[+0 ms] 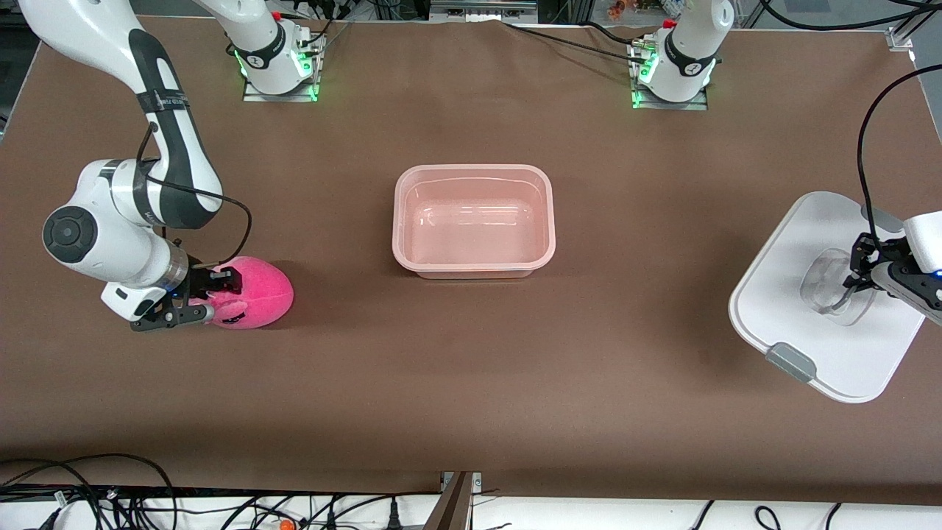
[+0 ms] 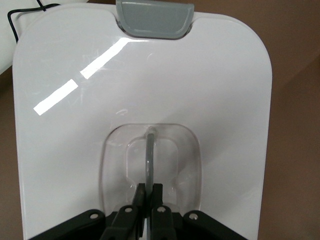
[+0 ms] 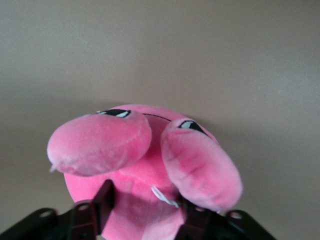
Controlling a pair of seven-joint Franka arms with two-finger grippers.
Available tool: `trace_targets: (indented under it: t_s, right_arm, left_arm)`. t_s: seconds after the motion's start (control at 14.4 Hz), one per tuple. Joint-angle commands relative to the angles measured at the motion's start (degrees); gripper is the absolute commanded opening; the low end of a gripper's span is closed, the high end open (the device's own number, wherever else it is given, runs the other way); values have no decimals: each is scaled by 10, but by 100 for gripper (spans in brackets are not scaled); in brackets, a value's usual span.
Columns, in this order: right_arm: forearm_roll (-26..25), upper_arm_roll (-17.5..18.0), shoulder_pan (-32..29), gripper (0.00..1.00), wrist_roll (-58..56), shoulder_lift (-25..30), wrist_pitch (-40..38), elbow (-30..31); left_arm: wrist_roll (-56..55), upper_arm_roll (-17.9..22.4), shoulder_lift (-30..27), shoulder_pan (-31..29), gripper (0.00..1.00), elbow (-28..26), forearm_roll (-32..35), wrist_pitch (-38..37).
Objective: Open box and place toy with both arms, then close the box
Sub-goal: 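Lift the pink toy with the right gripper and carry it over the box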
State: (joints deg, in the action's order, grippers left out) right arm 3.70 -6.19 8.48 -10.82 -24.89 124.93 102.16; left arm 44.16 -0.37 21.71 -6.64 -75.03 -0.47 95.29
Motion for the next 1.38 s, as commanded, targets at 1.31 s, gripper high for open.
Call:
trace_targets:
  t_s: [1.31]
  right_arm:
    - [-4, 23, 259, 0, -39, 35, -356, -279]
  left_arm:
    - [-153, -4, 4, -37, 0, 13, -75, -68]
